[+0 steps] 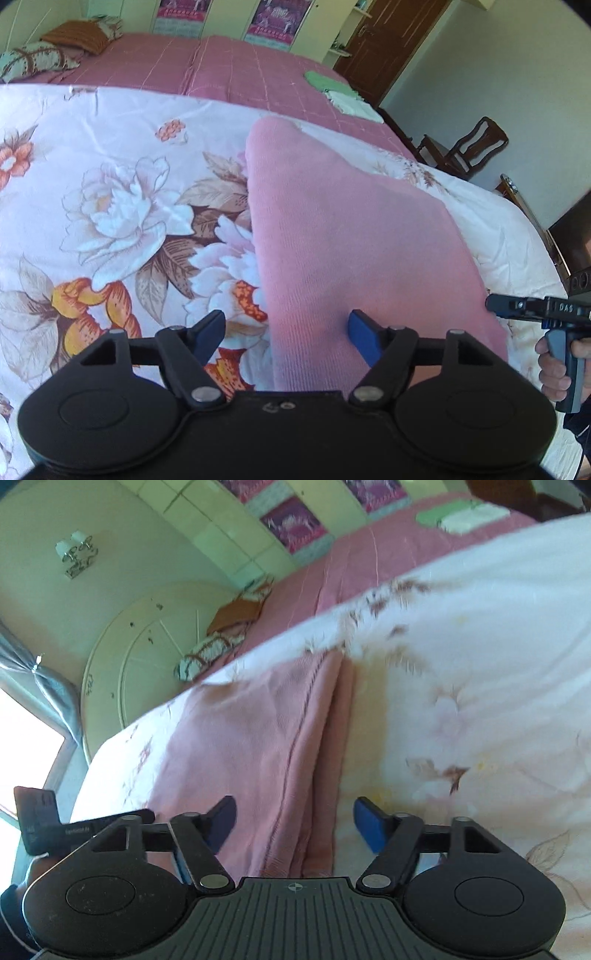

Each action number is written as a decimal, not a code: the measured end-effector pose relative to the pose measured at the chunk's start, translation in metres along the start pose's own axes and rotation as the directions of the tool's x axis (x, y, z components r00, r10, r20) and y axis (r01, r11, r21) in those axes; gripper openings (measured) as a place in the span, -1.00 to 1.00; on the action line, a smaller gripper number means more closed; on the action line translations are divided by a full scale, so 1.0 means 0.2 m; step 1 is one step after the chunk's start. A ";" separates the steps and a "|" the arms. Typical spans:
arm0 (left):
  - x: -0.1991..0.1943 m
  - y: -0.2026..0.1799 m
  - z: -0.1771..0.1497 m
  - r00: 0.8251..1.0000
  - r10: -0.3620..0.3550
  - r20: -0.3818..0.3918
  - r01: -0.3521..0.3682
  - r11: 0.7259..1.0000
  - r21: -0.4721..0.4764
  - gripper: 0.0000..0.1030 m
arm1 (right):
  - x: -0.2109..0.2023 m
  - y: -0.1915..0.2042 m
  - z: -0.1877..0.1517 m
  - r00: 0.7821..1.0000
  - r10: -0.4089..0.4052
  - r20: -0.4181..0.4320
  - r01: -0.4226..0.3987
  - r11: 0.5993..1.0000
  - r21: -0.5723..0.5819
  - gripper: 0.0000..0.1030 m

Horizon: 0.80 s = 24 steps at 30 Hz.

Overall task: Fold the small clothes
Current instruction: 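Grasp the sweatshirt edge with the left gripper while the right gripper grasps the other end, then lift and fold the sweatshirt end over the body with both grippers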

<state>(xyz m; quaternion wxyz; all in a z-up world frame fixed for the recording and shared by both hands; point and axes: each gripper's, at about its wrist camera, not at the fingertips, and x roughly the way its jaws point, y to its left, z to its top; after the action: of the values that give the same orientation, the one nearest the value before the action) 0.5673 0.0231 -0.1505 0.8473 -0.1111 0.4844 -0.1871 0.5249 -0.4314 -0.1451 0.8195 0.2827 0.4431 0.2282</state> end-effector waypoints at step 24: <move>0.12 -0.37 0.08 0.984 0.157 0.081 -0.170 0.967 0.190 -0.50 | 0.20 0.23 -0.02 0.986 -0.164 0.032 0.167 0.962 -0.217 -0.62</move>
<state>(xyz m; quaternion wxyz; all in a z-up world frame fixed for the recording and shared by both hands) 0.5768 -0.0548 -0.1332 0.8821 0.0074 0.4432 -0.1596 0.5367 -0.3709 -0.1402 0.8648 0.1543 0.4318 0.2045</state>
